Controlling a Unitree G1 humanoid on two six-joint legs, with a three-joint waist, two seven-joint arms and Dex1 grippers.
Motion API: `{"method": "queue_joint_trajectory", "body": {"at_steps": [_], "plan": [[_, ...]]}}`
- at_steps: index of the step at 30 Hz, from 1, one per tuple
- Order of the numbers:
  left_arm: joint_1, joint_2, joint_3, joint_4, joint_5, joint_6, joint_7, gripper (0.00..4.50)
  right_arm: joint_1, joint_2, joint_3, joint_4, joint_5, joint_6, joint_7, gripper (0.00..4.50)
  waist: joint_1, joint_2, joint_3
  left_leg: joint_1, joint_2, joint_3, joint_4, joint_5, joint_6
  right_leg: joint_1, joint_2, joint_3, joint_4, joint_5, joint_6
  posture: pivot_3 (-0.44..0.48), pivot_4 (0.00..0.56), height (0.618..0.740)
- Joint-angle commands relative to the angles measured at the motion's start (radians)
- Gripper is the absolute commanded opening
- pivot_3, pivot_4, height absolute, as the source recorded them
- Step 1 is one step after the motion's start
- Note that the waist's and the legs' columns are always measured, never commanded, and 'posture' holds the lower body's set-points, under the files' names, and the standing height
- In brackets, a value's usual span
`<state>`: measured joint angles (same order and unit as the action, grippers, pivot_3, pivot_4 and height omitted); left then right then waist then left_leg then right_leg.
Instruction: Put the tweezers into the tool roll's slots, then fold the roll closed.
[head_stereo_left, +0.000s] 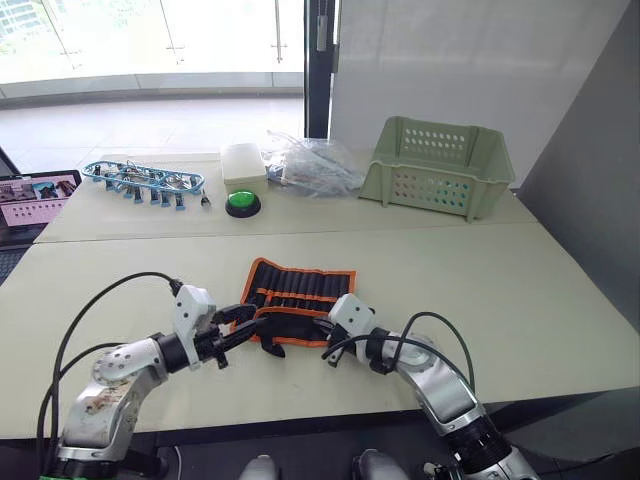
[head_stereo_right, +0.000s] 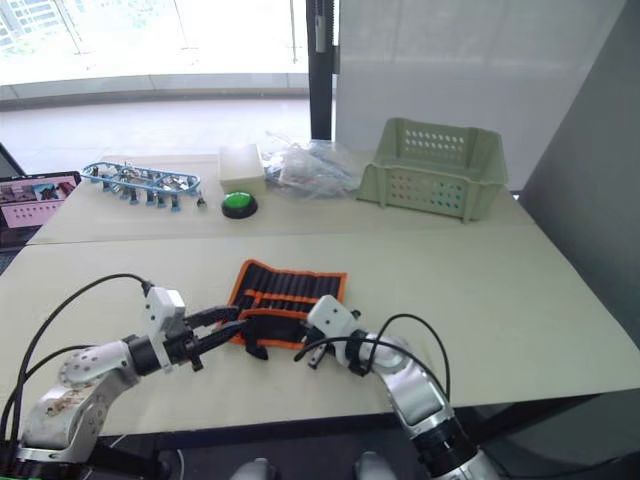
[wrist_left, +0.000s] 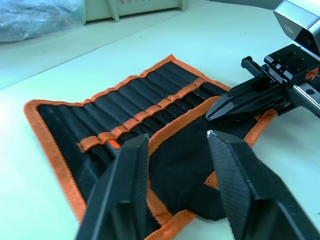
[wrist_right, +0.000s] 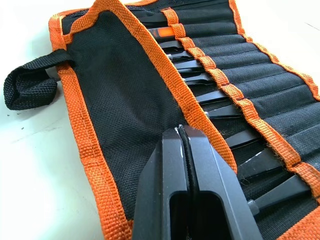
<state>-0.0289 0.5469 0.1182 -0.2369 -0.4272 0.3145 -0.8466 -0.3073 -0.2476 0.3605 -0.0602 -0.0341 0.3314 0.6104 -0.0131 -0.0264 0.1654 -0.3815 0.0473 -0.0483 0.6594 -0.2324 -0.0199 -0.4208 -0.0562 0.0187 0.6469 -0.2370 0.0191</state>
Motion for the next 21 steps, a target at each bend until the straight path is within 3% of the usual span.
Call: {"method": "queue_joint_trajectory", "body": {"at_steps": [1,3,7,8,10,11,16,21], "plan": [[-0.018,-0.033,-0.039,-0.025,0.054,-0.01,0.081,0.53,0.024,-0.016,0.008,0.023,-0.008,0.057,0.004,0.0,-0.001,0.0,0.0,0.0,0.0,0.0,0.0,0.0,0.0,0.0,0.0,0.0,0.0,0.0,0.0,0.0,0.15,0.72],[-0.038,-0.061,-0.073,-0.008,0.097,-0.016,0.128,0.06,0.025,-0.019,0.008,0.022,-0.008,0.058,0.003,0.0,0.001,0.0,0.0,0.0,0.0,0.0,0.0,0.0,0.0,0.0,0.0,0.0,0.0,0.0,0.0,0.0,0.15,0.72],[-0.054,-0.09,-0.11,0.028,0.174,-0.024,0.203,0.06,0.021,-0.028,0.034,0.017,-0.022,0.031,0.014,0.0,-0.008,0.001,0.0,-0.001,-0.002,-0.003,0.0,0.0,0.0,0.002,-0.002,-0.003,0.0,0.0,0.0,0.0,0.15,0.719],[-0.056,-0.093,-0.111,0.028,0.177,-0.02,0.211,0.06,0.02,-0.026,0.031,0.014,-0.016,0.036,0.012,0.0,-0.018,0.002,0.001,-0.006,-0.013,-0.022,-0.003,0.001,0.002,0.013,-0.01,-0.015,-0.001,-0.004,0.001,0.0,0.15,0.719],[-0.061,-0.095,-0.115,0.027,0.181,-0.014,0.216,0.06,0.019,-0.021,0.021,0.011,-0.003,0.043,0.006,0.0,-0.029,0.004,0.001,0.002,-0.039,-0.06,-0.013,0.008,0.005,0.03,-0.029,-0.04,0.001,-0.017,0.005,0.0,0.15,0.719],[-0.064,-0.095,-0.119,0.033,0.191,-0.013,0.224,0.06,0.018,-0.022,0.02,0.011,-0.003,0.045,0.006,0.0,-0.023,0.005,0.001,0.011,-0.037,-0.057,-0.016,0.012,-0.001,0.022,-0.029,-0.038,0.0,-0.017,0.005,0.0,0.15,0.719],[-0.067,-0.109,-0.148,0.086,0.242,-0.023,0.257,0.06,0.018,-0.031,0.024,0.012,-0.011,0.053,0.006,0.0,-0.016,0.006,0.001,0.007,-0.032,-0.053,-0.018,0.013,-0.002,0.019,-0.022,-0.03,0.001,-0.016,0.003,0.0,0.15,0.719],[-0.048,-0.181,-0.199,0.145,0.281,-0.032,0.302,0.06,0.02,-0.037,0.023,-0.001,-0.012,0.049,0.004,0.0,-0.004,0.006,0.001,0.007,-0.032,-0.051,-0.019,0.013,-0.002,0.02,-0.022,-0.028,0.001,-0.016,0.003,0.0,0.15,0.719]]}}
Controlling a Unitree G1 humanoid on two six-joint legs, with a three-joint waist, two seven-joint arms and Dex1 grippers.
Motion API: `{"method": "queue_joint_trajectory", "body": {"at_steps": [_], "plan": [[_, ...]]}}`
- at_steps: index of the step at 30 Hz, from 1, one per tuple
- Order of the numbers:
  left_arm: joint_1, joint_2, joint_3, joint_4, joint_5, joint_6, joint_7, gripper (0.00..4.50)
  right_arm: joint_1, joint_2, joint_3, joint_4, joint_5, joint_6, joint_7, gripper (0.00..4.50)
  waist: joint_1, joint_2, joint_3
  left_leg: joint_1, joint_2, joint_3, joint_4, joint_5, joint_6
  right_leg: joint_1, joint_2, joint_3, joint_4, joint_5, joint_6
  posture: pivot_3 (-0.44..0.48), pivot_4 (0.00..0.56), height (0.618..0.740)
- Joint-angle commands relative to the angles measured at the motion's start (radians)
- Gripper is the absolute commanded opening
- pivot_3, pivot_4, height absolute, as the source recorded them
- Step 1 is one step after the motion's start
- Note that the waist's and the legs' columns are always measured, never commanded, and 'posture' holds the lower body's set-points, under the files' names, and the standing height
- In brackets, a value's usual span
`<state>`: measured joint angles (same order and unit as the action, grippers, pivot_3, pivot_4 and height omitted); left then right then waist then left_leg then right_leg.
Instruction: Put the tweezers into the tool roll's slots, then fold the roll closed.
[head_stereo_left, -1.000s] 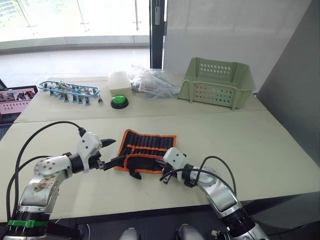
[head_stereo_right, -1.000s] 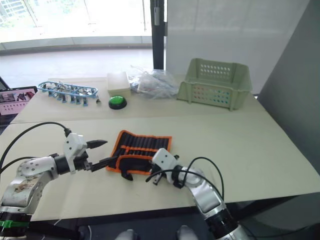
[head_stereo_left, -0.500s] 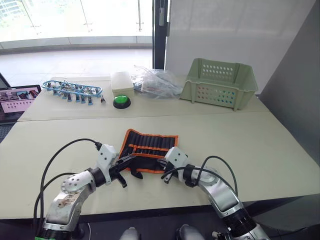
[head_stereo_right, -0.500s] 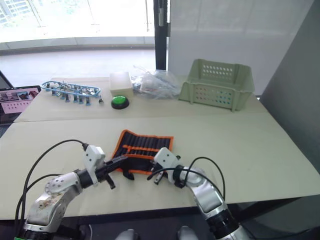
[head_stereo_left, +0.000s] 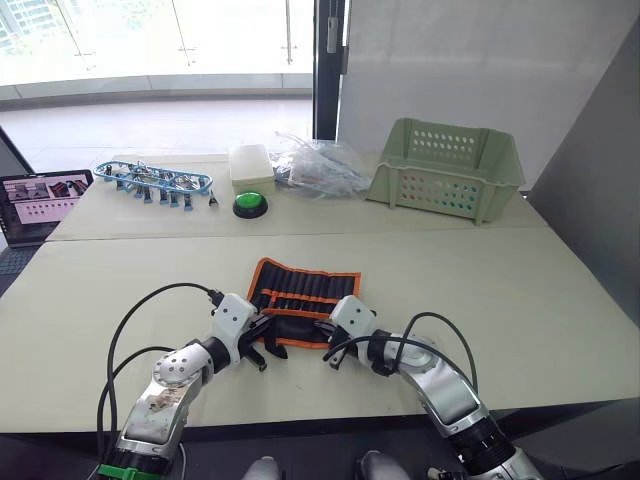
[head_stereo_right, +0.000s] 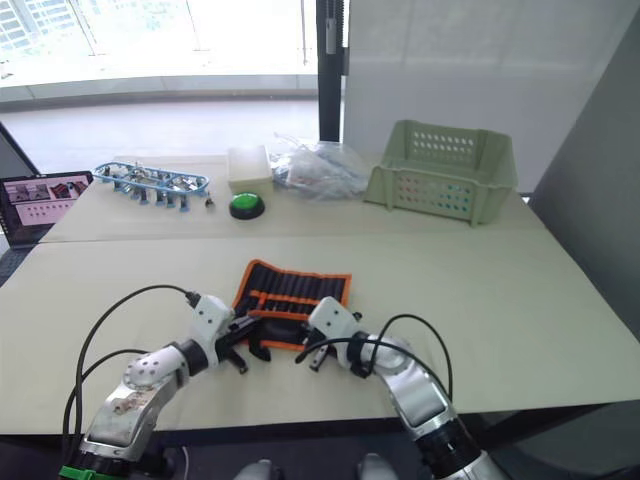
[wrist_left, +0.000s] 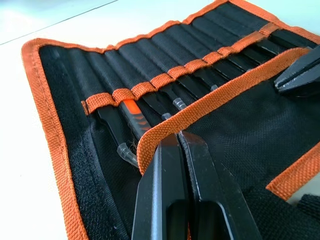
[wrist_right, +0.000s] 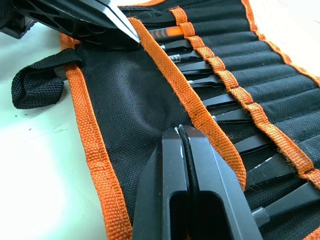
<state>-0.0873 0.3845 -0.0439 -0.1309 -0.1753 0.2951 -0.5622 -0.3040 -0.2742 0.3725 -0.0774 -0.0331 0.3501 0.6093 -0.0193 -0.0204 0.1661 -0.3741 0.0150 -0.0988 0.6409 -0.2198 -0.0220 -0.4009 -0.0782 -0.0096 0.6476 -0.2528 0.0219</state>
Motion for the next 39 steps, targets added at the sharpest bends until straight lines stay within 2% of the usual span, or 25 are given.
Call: {"method": "queue_joint_trajectory", "body": {"at_steps": [1,5,11,16,21,39], "plan": [[0.015,-0.023,-0.041,0.047,0.033,-0.017,0.018,0.06,0.016,-0.009,0.009,0.007,-0.009,0.027,0.004,0.0,0.004,0.0,0.0,0.001,0.0,0.0,0.0,0.0,0.0,0.0,0.0,0.0,0.0,0.0,0.0,0.0,0.15,0.719],[0.029,-0.044,-0.038,0.065,0.028,-0.034,0.024,0.06,0.017,0.031,0.002,-0.062,0.024,-0.038,-0.004,0.0,0.005,0.001,0.0,0.001,0.0,0.001,0.0,0.0,0.0,0.0,0.0,0.0,0.0,0.0,0.0,0.0,0.15,0.719],[0.037,-0.042,-0.033,0.071,0.026,-0.059,0.018,0.06,0.017,0.087,0.033,-0.099,-0.006,-0.028,-0.058,0.0,0.005,0.003,0.0,-0.001,0.0,0.001,0.0,0.0,0.0,-0.001,0.0,0.001,0.0,0.0,0.0,0.0,0.15,0.719],[0.051,-0.04,-0.033,0.067,0.021,-0.065,0.011,0.06,0.083,0.174,0.093,-0.115,-0.069,0.032,-0.184,0.0,0.004,0.003,0.0,-0.001,0.0,0.001,-0.001,0.0,0.0,-0.002,0.0,0.001,0.0,0.0,0.0,0.0,0.15,0.719],[0.054,-0.037,-0.036,0.057,0.022,-0.058,0.004,0.06,0.132,0.222,0.11,-0.056,-0.131,0.099,-0.287,0.0,0.004,0.004,0.0,-0.001,0.0,0.001,-0.003,0.0,0.0,-0.003,0.0,0.002,-0.001,0.0,0.0,0.0,0.15,0.719],[0.04,-0.03,-0.031,0.097,0.029,-0.075,-0.009,0.06,0.225,0.064,-0.046,-0.2,-0.095,0.179,-0.285,0.0,0.01,0.004,-0.001,0.0,0.0,0.002,-0.008,0.0,0.0,-0.002,-0.001,0.001,-0.005,-0.001,0.0,0.0,0.15,0.719]]}}
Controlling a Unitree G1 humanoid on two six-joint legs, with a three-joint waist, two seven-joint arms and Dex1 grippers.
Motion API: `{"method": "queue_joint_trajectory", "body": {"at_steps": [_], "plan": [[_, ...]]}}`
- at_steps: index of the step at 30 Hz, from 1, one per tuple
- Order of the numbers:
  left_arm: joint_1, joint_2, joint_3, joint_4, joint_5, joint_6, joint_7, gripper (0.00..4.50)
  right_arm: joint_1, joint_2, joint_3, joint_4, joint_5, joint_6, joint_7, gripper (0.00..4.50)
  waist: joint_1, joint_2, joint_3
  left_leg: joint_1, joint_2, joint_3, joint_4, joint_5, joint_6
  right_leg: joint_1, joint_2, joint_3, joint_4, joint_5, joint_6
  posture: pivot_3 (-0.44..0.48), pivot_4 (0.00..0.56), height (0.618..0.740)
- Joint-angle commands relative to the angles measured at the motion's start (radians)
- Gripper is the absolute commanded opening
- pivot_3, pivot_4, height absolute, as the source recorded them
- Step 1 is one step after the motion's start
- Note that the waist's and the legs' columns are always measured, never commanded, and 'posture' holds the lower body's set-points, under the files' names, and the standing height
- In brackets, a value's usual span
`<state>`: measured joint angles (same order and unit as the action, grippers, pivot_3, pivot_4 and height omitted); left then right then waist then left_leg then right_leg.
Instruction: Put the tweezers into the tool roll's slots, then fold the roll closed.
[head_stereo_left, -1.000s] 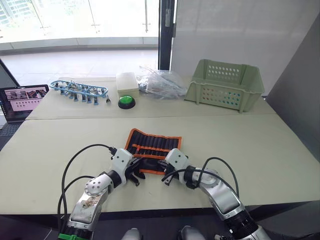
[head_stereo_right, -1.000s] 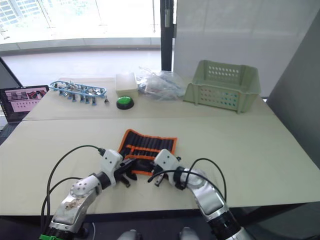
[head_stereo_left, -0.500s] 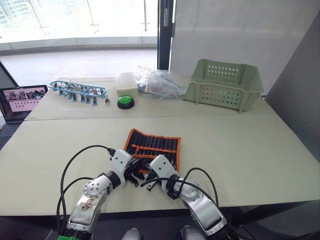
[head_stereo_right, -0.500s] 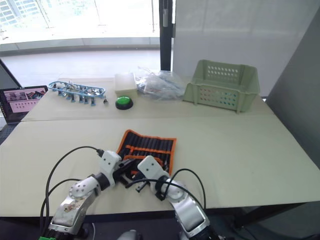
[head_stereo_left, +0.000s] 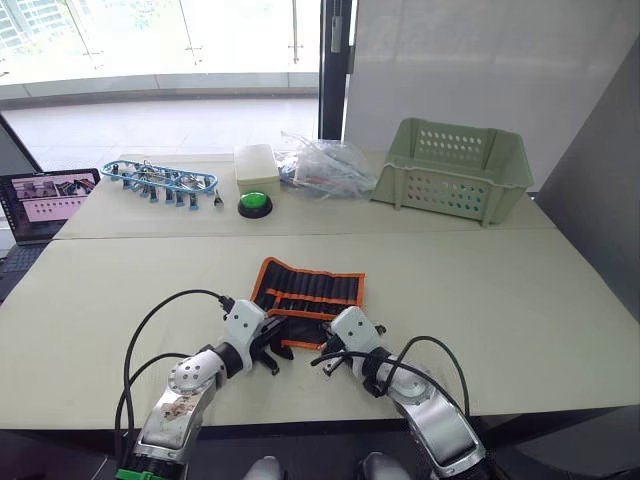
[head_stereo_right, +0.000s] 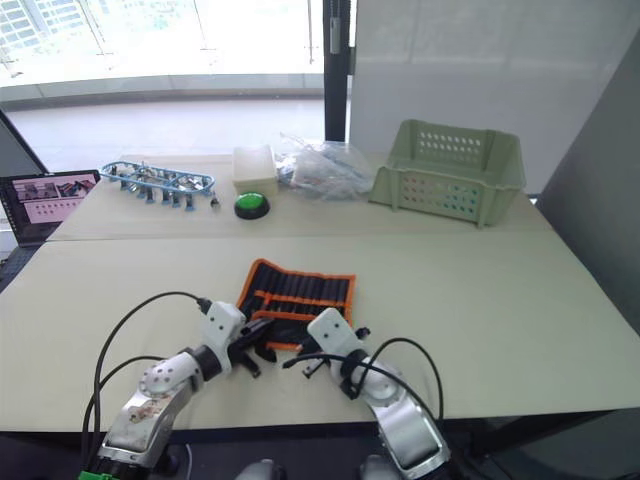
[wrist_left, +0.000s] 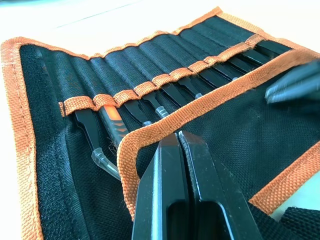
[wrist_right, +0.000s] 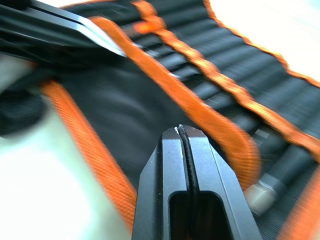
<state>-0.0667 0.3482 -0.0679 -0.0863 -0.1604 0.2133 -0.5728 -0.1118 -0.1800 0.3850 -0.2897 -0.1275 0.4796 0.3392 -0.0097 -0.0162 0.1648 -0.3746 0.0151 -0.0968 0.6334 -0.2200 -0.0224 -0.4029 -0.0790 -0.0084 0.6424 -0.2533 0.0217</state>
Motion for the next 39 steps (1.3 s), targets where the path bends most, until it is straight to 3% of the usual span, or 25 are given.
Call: {"method": "queue_joint_trajectory", "body": {"at_steps": [1,8,14,18,22,23,28,32,37,39], "plan": [[0.017,0.006,-0.007,0.056,0.014,0.005,0.001,0.06,0.037,-0.032,-0.061,0.008,0.0,0.05,-0.016,0.0,0.001,0.0,0.0,0.0,0.0,0.0,0.0,0.0,0.0,0.0,0.0,0.0,0.0,0.0,0.0,0.0,0.15,0.719],[0.009,0.008,0.012,0.05,0.0,0.001,0.002,0.06,0.034,-0.018,-0.062,-0.017,0.031,0.031,-0.013,0.0,0.001,0.0,0.0,0.0,0.0,0.0,0.0,0.0,0.0,0.0,0.0,0.0,-0.001,0.0,0.0,0.0,0.15,0.719],[0.061,0.06,0.083,-0.109,-0.102,-0.023,-0.076,0.06,0.007,0.001,-0.098,-0.108,0.13,-0.032,0.038,0.0,-0.012,-0.001,0.001,-0.005,0.001,0.0,0.0,0.0,0.0,-0.005,0.001,0.0,-0.001,0.0,0.0,0.0,0.15,0.719],[0.131,0.154,0.199,-0.258,-0.248,-0.016,-0.186,0.06,-0.021,-0.027,-0.143,-0.191,0.189,0.011,0.083,0.0,-0.014,-0.002,0.002,-0.018,0.001,0.0,-0.001,0.001,-0.002,-0.02,0.002,0.001,0.002,0.001,-0.001,0.0,0.15,0.719],[0.254,0.322,0.389,-0.309,-0.383,-0.012,-0.365,0.06,-0.042,-0.083,-0.231,-0.242,0.277,0.153,0.125,0.0,-0.014,-0.002,0.003,-0.017,0.001,0.0,-0.004,0.001,-0.002,-0.02,0.002,0.001,0.001,0.0,-0.003,0.0,0.15,0.719],[0.278,0.352,0.417,-0.308,-0.401,-0.017,-0.401,0.02,-0.048,-0.093,-0.256,-0.24,0.3,0.195,0.128,0.26,-0.012,-0.002,0.003,-0.017,0.001,0.001,-0.005,0.001,-0.002,-0.019,0.002,0.001,0.0,0.0,-0.003,0.0,0.15,0.719],[0.366,0.459,0.513,-0.25,-0.442,-0.026,-0.56,1.47,-0.078,-0.166,-0.356,-0.222,0.456,0.479,0.189,1.83,-0.003,-0.002,0.005,-0.017,0.001,0.002,-0.004,0.001,-0.002,-0.019,0.001,0.001,-0.001,-0.001,-0.003,0.0,0.15,0.719],[0.365,0.478,0.544,-0.218,-0.451,-0.043,-0.606,2.81,-0.098,-0.158,-0.412,-0.194,0.545,0.596,0.193,3.15,-0.004,-0.002,0.005,-0.017,0.002,0.002,-0.005,0.001,-0.002,-0.019,0.001,0.001,-0.001,-0.001,-0.004,0.0,0.15,0.719],[0.344,0.454,0.523,-0.203,-0.415,-0.071,-0.587,4.42,-0.142,-0.071,-0.43,-0.138,0.603,0.699,0.131,3.16,-0.01,-0.002,0.005,-0.017,0.003,0.002,-0.005,0.001,-0.002,-0.019,0.002,0.001,0.0,-0.001,-0.004,0.0,0.15,0.719],[0.354,0.438,0.511,-0.225,-0.407,-0.077,-0.575,4.47,-0.171,0.002,-0.458,-0.114,0.627,0.765,0.088,3.16,-0.016,-0.002,0.005,-0.016,0.003,0.003,-0.005,0.001,-0.002,-0.019,0.003,0.002,0.0,-0.001,-0.004,0.0,0.15,0.719]]}}
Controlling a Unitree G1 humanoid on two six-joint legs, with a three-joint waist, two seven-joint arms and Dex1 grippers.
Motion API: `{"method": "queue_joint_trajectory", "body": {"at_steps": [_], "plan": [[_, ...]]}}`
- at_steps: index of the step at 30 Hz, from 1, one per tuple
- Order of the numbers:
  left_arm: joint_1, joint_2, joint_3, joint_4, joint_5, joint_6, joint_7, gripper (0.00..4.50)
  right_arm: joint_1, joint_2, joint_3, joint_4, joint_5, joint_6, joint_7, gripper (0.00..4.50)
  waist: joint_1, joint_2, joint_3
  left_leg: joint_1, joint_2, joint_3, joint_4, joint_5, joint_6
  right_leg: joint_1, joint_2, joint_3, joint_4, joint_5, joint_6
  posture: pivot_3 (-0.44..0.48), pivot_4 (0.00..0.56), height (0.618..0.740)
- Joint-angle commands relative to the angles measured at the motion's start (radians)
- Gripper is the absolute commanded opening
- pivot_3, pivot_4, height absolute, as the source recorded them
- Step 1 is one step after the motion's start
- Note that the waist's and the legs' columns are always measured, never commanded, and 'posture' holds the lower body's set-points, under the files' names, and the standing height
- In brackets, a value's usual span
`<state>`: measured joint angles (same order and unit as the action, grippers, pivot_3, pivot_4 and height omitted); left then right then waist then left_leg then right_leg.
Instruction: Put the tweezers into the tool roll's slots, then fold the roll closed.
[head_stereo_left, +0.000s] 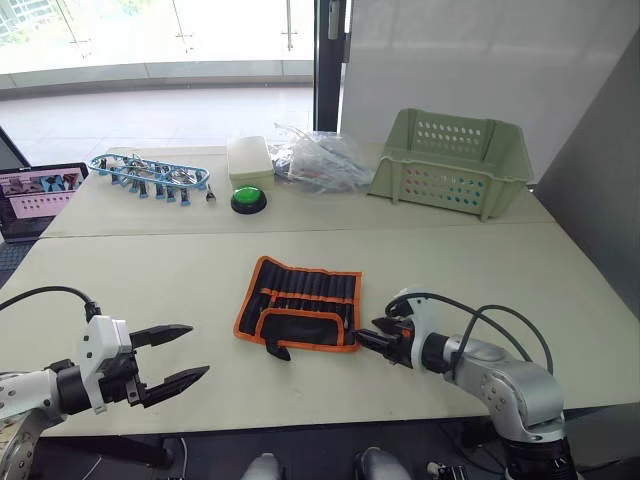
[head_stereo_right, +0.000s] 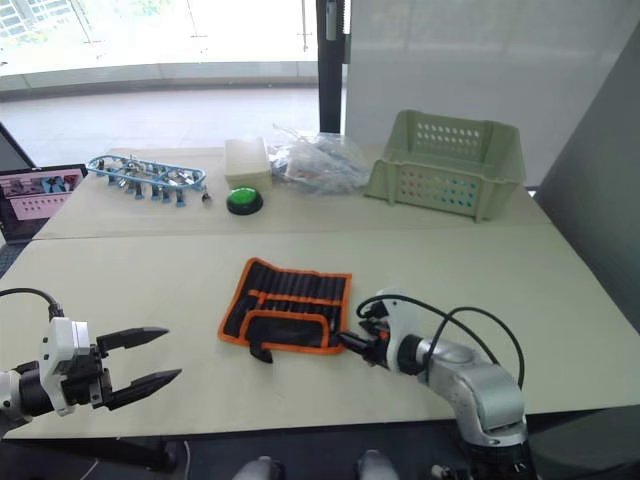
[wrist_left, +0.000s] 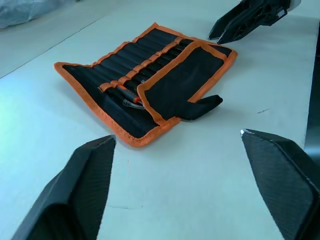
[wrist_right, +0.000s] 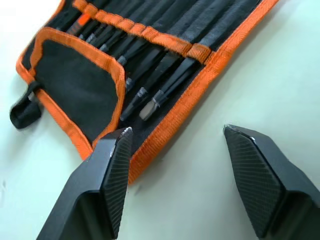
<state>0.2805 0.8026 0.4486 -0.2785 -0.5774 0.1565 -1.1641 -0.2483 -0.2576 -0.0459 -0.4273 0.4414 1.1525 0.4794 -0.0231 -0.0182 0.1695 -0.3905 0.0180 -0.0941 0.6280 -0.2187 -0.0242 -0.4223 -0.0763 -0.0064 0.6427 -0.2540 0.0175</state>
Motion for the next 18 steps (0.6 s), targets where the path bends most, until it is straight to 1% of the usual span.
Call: {"method": "queue_joint_trajectory", "body": {"at_steps": [1,5,7,13,18], "plan": [[0.013,-0.018,-0.007,-0.044,0.003,-0.015,0.014,4.47,-0.045,0.107,-0.045,0.031,0.073,0.121,-0.066,3.16,-0.006,0.0,0.0,0.0,0.0,0.0,0.0,0.0,0.0,0.0,0.0,0.001,0.0,0.0,0.0,0.0,0.15,0.719],[0.012,-0.02,-0.008,-0.047,-0.007,-0.012,0.007,4.47,-0.081,0.192,-0.1,0.075,0.112,0.18,-0.097,3.16,-0.011,0.0,0.0,0.001,0.001,0.0,0.0,0.0,0.0,0.0,0.001,0.001,0.003,0.001,-0.001,0.0,0.15,0.719],[0.008,-0.02,-0.01,-0.041,-0.01,-0.014,0.002,4.47,-0.095,0.211,-0.126,0.111,0.118,0.18,-0.112,3.16,-0.015,0.0,0.0,0.001,0.0,0.001,0.0,0.0,0.0,0.0,0.001,0.001,0.003,0.001,-0.001,0.0,0.15,0.719],[-0.007,-0.022,-0.019,-0.031,-0.003,-0.018,0.001,4.47,-0.133,0.232,-0.231,0.176,0.152,0.18,-0.159,3.16,-0.02,0.0,0.0,0.003,0.001,0.001,0.0,0.0,0.0,0.001,0.001,0.002,0.004,0.001,-0.002,0.0,0.15,0.719],[-0.002,-0.027,-0.029,-0.029,0.003,-0.025,-0.001,4.47,-0.12,0.21,-0.238,0.201,0.156,0.163,-0.188,3.16,-0.017,0.0,0.0,0.004,0.0,0.002,0.001,0.0,0.0,0.001,0.001,0.003,0.004,0.001,-0.001,0.0,0.15,0.719]]}}
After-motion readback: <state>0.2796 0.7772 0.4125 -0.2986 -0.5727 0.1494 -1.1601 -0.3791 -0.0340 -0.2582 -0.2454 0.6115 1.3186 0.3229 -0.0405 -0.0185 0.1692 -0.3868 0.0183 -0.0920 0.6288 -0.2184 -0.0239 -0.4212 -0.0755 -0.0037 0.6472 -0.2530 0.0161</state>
